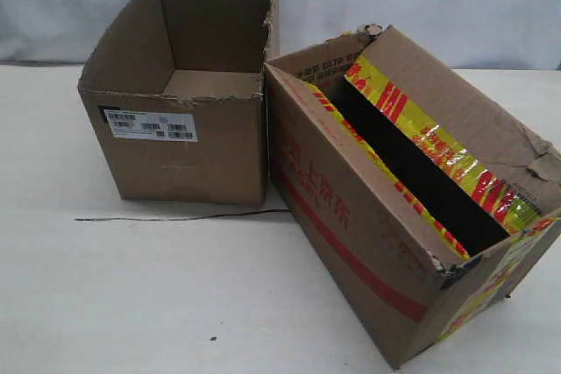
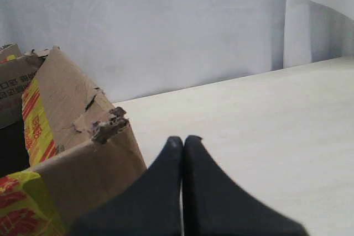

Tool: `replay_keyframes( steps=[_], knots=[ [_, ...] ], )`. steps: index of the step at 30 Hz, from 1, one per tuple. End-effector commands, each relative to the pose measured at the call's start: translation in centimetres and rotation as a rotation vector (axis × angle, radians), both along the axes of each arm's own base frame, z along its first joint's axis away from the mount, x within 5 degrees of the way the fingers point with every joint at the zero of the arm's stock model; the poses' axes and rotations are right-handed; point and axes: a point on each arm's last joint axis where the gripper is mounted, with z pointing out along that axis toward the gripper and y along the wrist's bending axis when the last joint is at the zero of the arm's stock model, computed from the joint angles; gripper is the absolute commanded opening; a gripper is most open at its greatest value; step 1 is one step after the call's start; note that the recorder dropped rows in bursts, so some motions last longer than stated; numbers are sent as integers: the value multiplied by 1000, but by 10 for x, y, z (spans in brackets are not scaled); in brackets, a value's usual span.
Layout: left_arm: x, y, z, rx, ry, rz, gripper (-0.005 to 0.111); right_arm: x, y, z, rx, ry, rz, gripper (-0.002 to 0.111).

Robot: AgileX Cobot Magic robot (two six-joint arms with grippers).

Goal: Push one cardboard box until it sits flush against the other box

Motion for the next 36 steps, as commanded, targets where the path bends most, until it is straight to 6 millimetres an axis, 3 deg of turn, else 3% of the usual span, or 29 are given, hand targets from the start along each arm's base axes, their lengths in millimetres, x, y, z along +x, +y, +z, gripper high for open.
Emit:
replay_keyframes(
  steps=[1, 3, 9, 16, 22, 27, 33, 36],
  knots=[
    [0, 0, 1, -5, -16, 0, 0, 0, 0, -1, 0, -1, -3, 0],
    [0, 0, 1, -5, -16, 0, 0, 0, 0, 0, 1, -20, -3, 0],
    [0, 0, 1, -5, -16, 0, 0, 0, 2, 9, 235, -103, 4, 0],
    [0, 0, 1, -5, -16, 0, 0, 0, 0, 17, 241, -189, -6, 0],
    [0, 0, 1, -5, -14, 0, 0, 0, 2, 3, 162, -43, 7, 0],
    [0, 0, 1, -5, -14, 0, 0, 0, 3, 2, 177, -33, 10, 0],
    [0, 0, 1, -5, -14, 0, 0, 11, 7, -6, 160, 104, 43, 0],
    [0, 0, 1, -5, -14, 0, 0, 22, 14, -16, 159, 256, 102, 0]
  ],
)
